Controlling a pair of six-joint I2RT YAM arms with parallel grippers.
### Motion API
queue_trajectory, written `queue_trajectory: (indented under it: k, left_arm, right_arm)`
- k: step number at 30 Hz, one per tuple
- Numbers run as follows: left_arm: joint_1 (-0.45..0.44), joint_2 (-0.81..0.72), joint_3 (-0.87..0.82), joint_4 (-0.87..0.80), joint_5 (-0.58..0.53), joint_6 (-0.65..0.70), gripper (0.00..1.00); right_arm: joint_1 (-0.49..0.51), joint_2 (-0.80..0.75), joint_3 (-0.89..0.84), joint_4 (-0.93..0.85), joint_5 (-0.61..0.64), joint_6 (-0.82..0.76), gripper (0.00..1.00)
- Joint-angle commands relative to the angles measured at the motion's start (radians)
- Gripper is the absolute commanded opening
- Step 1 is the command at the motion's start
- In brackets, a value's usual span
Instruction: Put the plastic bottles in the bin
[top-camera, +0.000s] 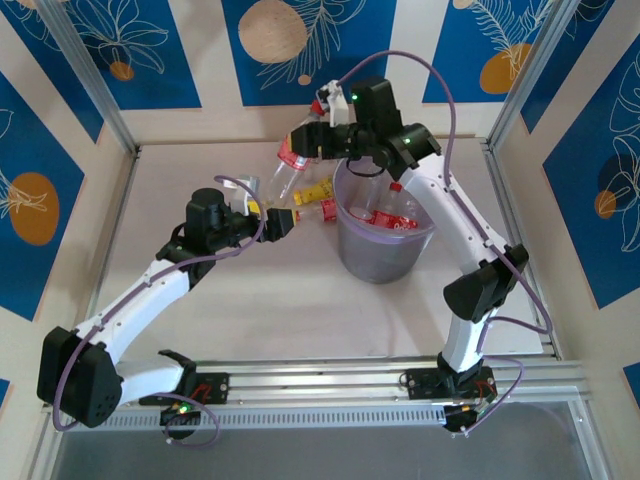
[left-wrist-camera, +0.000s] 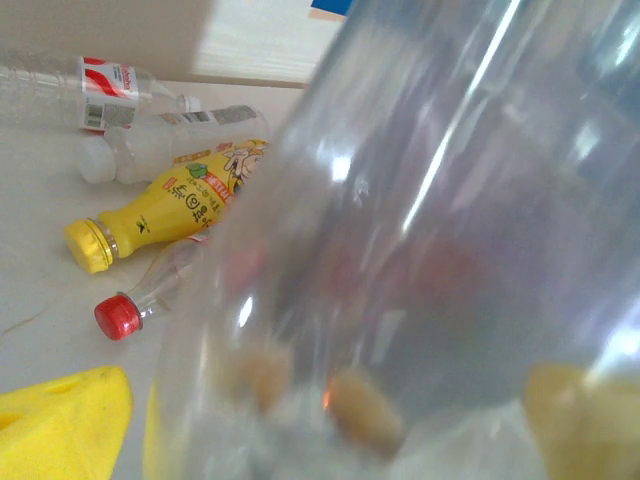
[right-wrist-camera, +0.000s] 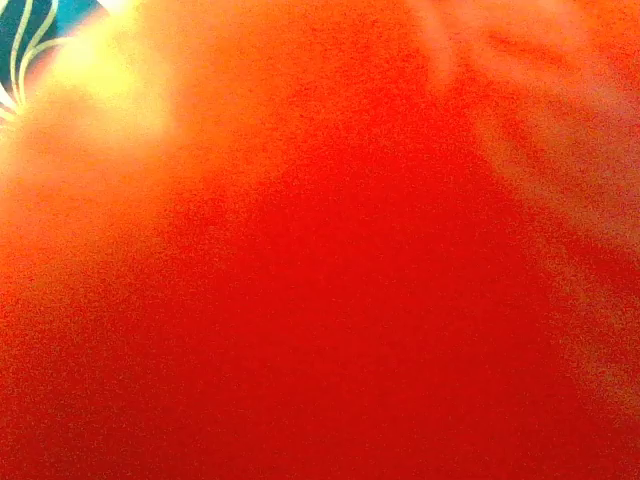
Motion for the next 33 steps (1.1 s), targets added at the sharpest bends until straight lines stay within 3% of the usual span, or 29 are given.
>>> queue_trajectory:
  k: [1,9,15,26,33]
  left_arm:
    - [-0.007,-0.022,-0.018,0.018,0.012,0.017,1.0]
    - [-0.006,-0.003,-0.051,0.011,-0.014,0.035,1.0]
    - [-0.006,0.092,-0.015,-0.017,-0.064,0.066,1.0]
    - [-0.007,0.389,0.224,-0.103,-0.117,0.179,1.0]
    - [-0.021,0.554,0.384,-0.182,-0.13,0.237,0.95]
  right_arm:
    - [-0.022,-0.025,0.074,-0.011,0.032,-0.051,0.51]
    - [-0.109,-0.126,0.087,-0.022,0.103,-0.097,0.51]
    - [-0.199,-0.249,0.011,-0.106,0.141,-0.122,0.5]
    - [-0.412,-0.299,-0.029,-0.49,0.141,-0.182,0.48]
    - [-0.441,-0.299,-0.125,-0.563,0.108,-0.208,0.46]
